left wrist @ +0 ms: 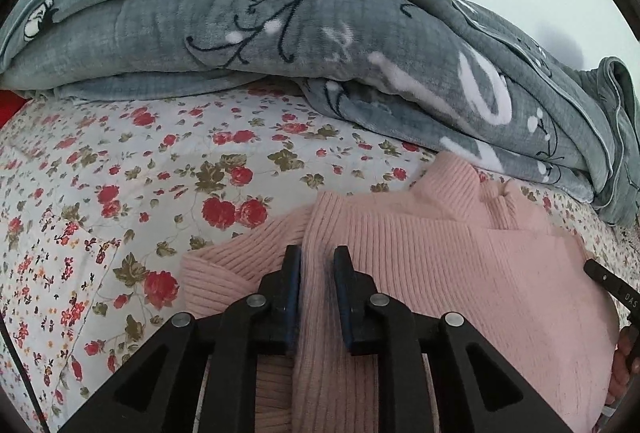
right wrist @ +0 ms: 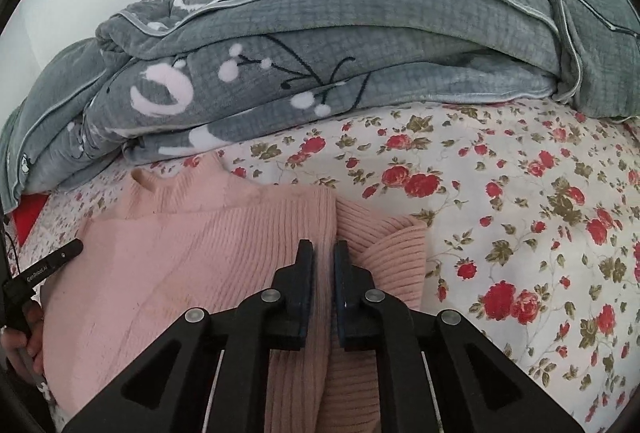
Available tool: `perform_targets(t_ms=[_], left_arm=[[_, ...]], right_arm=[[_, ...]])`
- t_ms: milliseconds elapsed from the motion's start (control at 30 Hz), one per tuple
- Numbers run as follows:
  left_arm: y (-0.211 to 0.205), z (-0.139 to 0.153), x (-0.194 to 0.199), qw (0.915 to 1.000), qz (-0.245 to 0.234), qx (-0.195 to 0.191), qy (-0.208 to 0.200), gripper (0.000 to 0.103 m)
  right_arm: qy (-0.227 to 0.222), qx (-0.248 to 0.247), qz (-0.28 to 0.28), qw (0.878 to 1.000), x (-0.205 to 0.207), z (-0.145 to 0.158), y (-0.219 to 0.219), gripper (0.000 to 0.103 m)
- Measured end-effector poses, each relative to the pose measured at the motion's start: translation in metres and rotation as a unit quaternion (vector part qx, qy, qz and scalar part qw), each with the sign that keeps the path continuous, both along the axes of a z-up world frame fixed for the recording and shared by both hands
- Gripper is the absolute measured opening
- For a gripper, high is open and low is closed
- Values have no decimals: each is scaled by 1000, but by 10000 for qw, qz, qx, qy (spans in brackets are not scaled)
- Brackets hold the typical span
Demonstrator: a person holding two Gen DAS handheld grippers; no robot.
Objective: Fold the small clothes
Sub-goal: 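Open both tools and release the folded hem onto the sweater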
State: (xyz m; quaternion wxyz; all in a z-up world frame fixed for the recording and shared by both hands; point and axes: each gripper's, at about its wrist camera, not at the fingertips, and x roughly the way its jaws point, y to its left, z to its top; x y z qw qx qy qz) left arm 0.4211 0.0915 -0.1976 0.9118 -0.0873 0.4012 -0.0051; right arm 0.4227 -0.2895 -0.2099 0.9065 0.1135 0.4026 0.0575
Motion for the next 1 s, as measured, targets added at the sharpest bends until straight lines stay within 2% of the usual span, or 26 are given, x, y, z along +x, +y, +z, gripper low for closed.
perform_targets(t_ms=[100,167,233,300,333,467,567,667,733,800,900,1000], left_arm=[[0,0,0,10000,-7,11,-29,21],[-1,2,-1,9999,-59,18,-86,26],[-4,5,-2,9998,-48,108,-184,32],[-5,10,-6,9994,-20,208,-272,49],[-6,12,-8,9991,-50,216,-367,52],[-7,24,-17,9972,-92,212,-707,59],[-7,39,-26,9951,-115,330,-927,64],[-5,51,-47,9949,-195,269,-958,67],[-1,55,-71,9949,-195,133,-979,73],[3,52,-91,9950,-200,-49,-977,82],[7,41,-111,9956,-208,-404,-821,83],[9,27,-116,9977,-59,-370,-565,83]], right_arm=[[-10,23,11,10000,-2,1,0,15],[-76,41,37,10000,-4,4,0,24],[-214,69,93,9997,-8,8,1,47],[-419,-7,38,9991,-15,15,2,57],[-537,-48,-25,9985,-19,19,1,60],[-830,-189,-283,9960,-40,43,-6,60],[-938,-316,-404,9943,-63,63,-8,68],[-958,-523,-392,9933,-86,66,-4,69],[-964,-518,-323,9935,-99,60,-3,71],[-824,-346,-317,9955,-106,48,-3,71],[-535,126,-245,9982,-114,32,-8,71],[-500,491,-184,9974,-117,23,-14,71]])
